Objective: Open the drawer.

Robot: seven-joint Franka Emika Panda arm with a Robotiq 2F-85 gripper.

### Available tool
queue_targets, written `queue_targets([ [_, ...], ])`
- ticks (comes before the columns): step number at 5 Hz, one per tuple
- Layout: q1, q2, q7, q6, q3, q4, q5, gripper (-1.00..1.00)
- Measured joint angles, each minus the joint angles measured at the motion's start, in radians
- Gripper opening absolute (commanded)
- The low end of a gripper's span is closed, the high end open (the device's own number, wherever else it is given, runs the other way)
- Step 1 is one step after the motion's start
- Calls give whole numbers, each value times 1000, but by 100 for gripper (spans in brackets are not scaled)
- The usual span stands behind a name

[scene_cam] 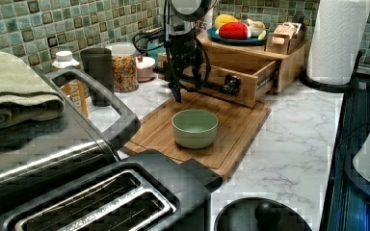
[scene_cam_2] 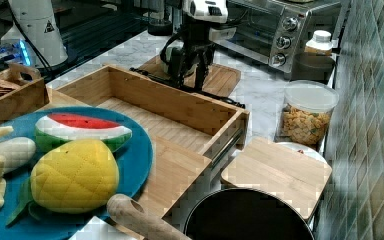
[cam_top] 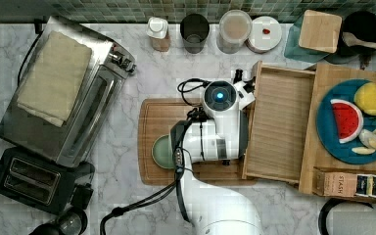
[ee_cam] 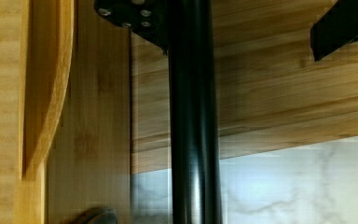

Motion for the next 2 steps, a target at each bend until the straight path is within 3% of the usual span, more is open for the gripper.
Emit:
queue_targets([
  [2, 34, 2, 81, -7, 0, 14, 35, 100],
])
